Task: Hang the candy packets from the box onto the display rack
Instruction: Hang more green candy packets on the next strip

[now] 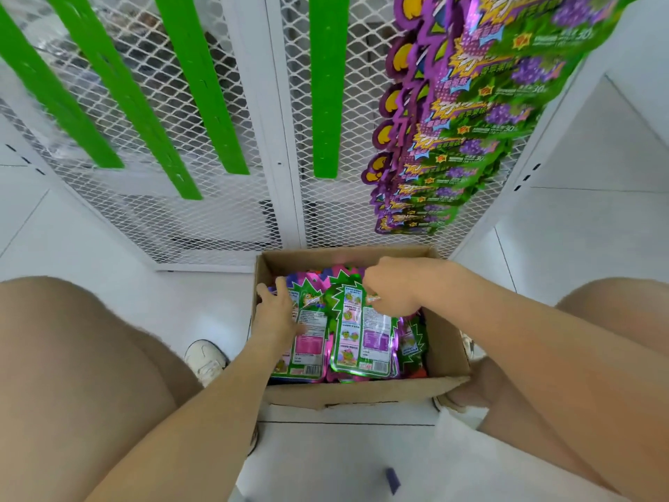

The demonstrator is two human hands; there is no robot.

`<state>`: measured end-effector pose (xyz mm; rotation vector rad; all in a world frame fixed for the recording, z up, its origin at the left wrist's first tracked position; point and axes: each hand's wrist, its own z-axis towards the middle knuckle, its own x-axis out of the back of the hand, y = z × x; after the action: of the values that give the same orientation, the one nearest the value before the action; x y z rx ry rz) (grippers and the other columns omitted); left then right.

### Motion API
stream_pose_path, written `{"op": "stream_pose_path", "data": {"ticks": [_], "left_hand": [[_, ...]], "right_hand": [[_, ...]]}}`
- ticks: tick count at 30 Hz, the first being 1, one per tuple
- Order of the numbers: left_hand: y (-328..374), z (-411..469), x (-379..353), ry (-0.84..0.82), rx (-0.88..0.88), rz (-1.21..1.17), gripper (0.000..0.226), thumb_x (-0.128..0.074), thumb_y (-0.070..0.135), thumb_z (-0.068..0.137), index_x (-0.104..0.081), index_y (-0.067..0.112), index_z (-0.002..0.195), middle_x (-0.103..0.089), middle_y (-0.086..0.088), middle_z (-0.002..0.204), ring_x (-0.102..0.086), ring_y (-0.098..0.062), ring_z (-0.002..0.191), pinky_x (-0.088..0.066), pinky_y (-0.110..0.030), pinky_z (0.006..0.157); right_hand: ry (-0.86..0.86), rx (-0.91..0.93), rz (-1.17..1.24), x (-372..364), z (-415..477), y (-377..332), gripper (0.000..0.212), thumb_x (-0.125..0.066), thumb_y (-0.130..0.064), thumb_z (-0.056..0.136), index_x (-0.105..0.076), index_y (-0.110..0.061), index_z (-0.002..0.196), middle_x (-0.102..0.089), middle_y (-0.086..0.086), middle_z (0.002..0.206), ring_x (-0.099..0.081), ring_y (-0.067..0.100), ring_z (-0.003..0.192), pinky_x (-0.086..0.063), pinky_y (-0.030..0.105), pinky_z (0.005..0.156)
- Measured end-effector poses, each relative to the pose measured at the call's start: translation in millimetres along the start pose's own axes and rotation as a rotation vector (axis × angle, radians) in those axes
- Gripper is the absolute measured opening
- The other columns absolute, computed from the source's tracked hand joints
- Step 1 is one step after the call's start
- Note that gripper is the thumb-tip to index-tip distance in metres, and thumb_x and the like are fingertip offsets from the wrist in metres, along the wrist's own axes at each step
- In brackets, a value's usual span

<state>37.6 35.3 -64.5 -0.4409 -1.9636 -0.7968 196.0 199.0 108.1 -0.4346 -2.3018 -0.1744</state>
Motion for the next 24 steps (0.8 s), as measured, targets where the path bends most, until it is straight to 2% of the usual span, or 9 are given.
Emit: {"op": "stream_pose_path", "data": {"ticks": [3, 7, 12, 14, 16, 18, 20, 22, 24], "left_hand": [[-19.0, -0.9, 9.7, 0.051, 0.006, 0.027, 0.109, -0.1, 0.027, 0.069, -0.026, 0.014, 0.147, -0.032, -0.027, 0.144, -0.069, -0.048, 0.096, -0.06, -0.05, 0.085], [-35.1, 0.1, 30.1, 0.113, 0.073, 0.023, 0.1, -0.1, 0.016, 0.068, -0.03, 0.015, 0.139, -0.034, -0.023, 0.138, -0.066, -0.051, 0.1, -0.058, -0.056, 0.087], [-11.0, -0.2, 74.8, 0.213, -0.052, -0.055, 0.069, -0.087, 0.012, 0.082, -0.041, 0.015, 0.133, -0.042, -0.017, 0.133, -0.065, -0.048, 0.101, -0.055, -0.054, 0.08], [7.2, -7.5, 102.3, 0.238, -0.122, -0.026, 0.061, -0.087, 0.021, 0.084, -0.046, 0.017, 0.129, -0.046, -0.012, 0.127, -0.065, -0.044, 0.1, -0.052, -0.048, 0.072], [25.0, -19.0, 132.0, 0.313, -0.184, -0.007, 0.061, -0.09, 0.031, 0.081, -0.051, 0.02, 0.126, -0.051, -0.007, 0.12, -0.064, -0.042, 0.099, -0.051, -0.046, 0.071], [38.9, -34.2, 161.0, 0.38, -0.299, -0.027, 0.064, -0.091, 0.037, 0.079, -0.055, 0.022, 0.129, -0.061, -0.006, 0.119, -0.066, -0.039, 0.099, -0.056, -0.048, 0.075], [48.8, -50.4, 186.2, 0.393, -0.424, -0.014, 0.06, -0.09, 0.037, 0.08, -0.059, 0.025, 0.131, -0.069, -0.004, 0.118, -0.067, -0.035, 0.099, -0.056, -0.047, 0.076], [59.6, -64.9, 206.7, 0.386, -0.493, 0.013, 0.049, -0.088, 0.034, 0.082, -0.064, 0.028, 0.124, -0.072, 0.001, 0.111, -0.067, -0.031, 0.097, -0.053, -0.041, 0.072], [71.9, -73.8, 225.6, 0.35, -0.551, 0.064, 0.043, -0.089, 0.039, 0.08, -0.067, 0.031, 0.116, -0.071, 0.009, 0.106, -0.067, -0.024, 0.095, -0.05, -0.037, 0.07]], "right_hand": [[0.041, 0.033, 0.004, 5.6, 2.0, -8.0, 0.021, -0.051, -0.026, 0.104, -0.057, -0.014, 0.088, -0.062, 0.007, 0.09, -0.055, 0.029, 0.071, -0.05, 0.039, 0.064], [0.066, 0.067, 0.012, 12.7, 4.8, -20.8, 0.023, -0.054, -0.027, 0.102, -0.056, -0.014, 0.084, -0.061, 0.007, 0.087, -0.062, 0.029, 0.078, -0.057, 0.043, 0.071], [0.112, 0.035, 0.086, 24.7, 6.3, -39.4, 0.031, -0.052, -0.014, 0.102, -0.046, -0.013, 0.072, -0.049, 0.005, 0.073, -0.05, 0.022, 0.062, -0.04, 0.029, 0.054], [0.221, 0.031, 0.271, 33.2, 10.2, -44.5, 0.038, -0.052, -0.016, 0.103, -0.04, -0.012, 0.067, -0.044, 0.007, 0.066, -0.046, 0.021, 0.057, -0.038, 0.029, 0.053], [0.332, 0.004, 0.599, 44.8, 14.5, -50.2, 0.04, -0.053, -0.031, 0.105, -0.045, -0.009, 0.072, -0.054, 0.01, 0.065, -0.062, 0.032, 0.058, -0.049, 0.032, 0.059], [0.367, -0.031, 1.102, 59.6, 13.9, -55.6, 0.043, -0.059, -0.05, 0.102, -0.055, -0.008, 0.099, -0.068, 0.014, 0.088, -0.077, 0.036, 0.072, -0.062, 0.037, 0.069], [0.285, 0.002, 1.549, 75.3, 8.3, -57.6, 0.062, -0.067, -0.06, 0.094, -0.055, -0.01, 0.128, -0.07, 0.016, 0.112, -0.08, 0.033, 0.083, -0.066, 0.043, 0.078], [0.25, 0.076, 1.727, 87.6, 0.1, -56.9, 0.064, -0.073, -0.056, 0.092, -0.057, -0.013, 0.137, -0.071, 0.019, 0.117, -0.079, 0.035, 0.089, -0.065, 0.049, 0.08], [0.289, 0.152, 1.801, 96.3, -7.8, -53.7, 0.048, -0.071, -0.042, 0.097, -0.063, -0.008, 0.13, -0.072, 0.022, 0.111, -0.076, 0.041, 0.099, -0.062, 0.056, 0.088]]}}
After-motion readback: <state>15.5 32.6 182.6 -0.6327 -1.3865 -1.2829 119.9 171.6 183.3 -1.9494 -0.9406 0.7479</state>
